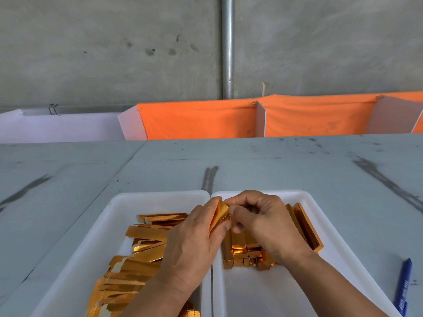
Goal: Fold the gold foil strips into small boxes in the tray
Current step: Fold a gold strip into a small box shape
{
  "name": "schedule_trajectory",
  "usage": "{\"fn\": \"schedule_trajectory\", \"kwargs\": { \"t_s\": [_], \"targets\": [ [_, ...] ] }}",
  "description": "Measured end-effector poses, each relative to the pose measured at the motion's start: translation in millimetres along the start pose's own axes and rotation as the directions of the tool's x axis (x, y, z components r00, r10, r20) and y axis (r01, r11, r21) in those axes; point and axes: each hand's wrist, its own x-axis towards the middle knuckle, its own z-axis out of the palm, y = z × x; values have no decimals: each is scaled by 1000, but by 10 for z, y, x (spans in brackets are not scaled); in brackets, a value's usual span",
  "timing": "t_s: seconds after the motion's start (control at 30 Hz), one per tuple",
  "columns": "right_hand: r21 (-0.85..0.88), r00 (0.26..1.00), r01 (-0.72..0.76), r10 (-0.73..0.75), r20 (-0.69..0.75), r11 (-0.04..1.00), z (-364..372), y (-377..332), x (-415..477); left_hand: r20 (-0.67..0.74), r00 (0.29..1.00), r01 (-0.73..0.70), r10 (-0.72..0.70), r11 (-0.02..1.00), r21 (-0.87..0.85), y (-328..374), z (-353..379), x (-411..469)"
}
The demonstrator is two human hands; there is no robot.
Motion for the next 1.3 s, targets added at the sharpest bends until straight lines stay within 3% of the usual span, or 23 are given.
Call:
{"fn": "schedule_trajectory", "kwargs": {
  "t_s": [0.17, 0.4, 0.83, 1.0, 1.3],
  "targets": [
    [54, 1000, 6, -6, -6, 999, 94, 11, -20, -2, 999, 40, -40, 999, 6, -52, 16, 4],
    [184, 994, -88, 97, -42, 979, 166, 35, -23, -13, 998, 68, -68, 997, 26, -25, 29, 38],
    [199, 991, -133, 134, 11, 971, 150, 21, 1, -1, 998, 61, -61, 995, 82, 27, -1, 24],
    [178, 985, -142, 156, -69, 974, 145, 41, 17, 36, 999, 13, -17, 992, 127, 53, 10, 16],
    [257, 969, -165, 205, -138, 952, 65, 42, 74, -14, 999, 49, -49, 999, 0, -4, 59, -6]
  ]
}}
